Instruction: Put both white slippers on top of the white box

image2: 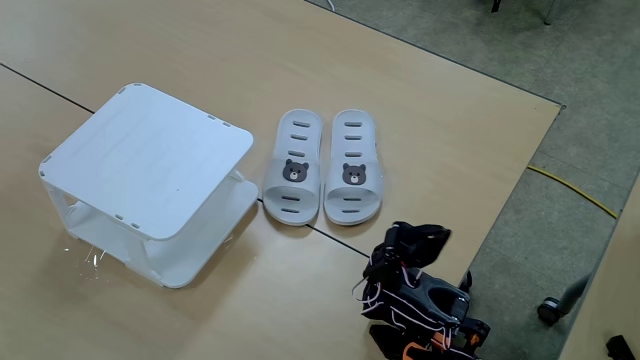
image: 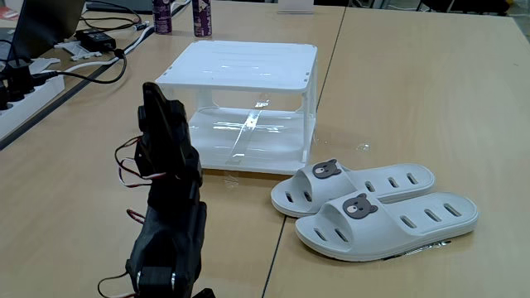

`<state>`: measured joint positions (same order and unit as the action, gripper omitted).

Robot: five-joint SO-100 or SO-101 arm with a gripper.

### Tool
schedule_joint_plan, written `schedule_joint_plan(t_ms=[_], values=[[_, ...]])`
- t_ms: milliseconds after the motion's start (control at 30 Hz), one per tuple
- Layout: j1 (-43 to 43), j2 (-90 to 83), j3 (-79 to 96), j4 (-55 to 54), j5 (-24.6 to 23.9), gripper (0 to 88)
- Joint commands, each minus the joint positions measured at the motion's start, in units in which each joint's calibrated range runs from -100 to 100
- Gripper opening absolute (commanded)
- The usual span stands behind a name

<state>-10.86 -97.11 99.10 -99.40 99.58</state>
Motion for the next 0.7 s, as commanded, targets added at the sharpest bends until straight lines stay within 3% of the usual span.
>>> schedule_joint_plan(t_ms=[0,500,667], values=[[1.65,13.18,0.36,-0.17,0.42,0.8],[5.10,81.17,-0.36,-0.08,0.42,0.8],[4.61,95.98,0.18,0.00,0.42,1.0]])
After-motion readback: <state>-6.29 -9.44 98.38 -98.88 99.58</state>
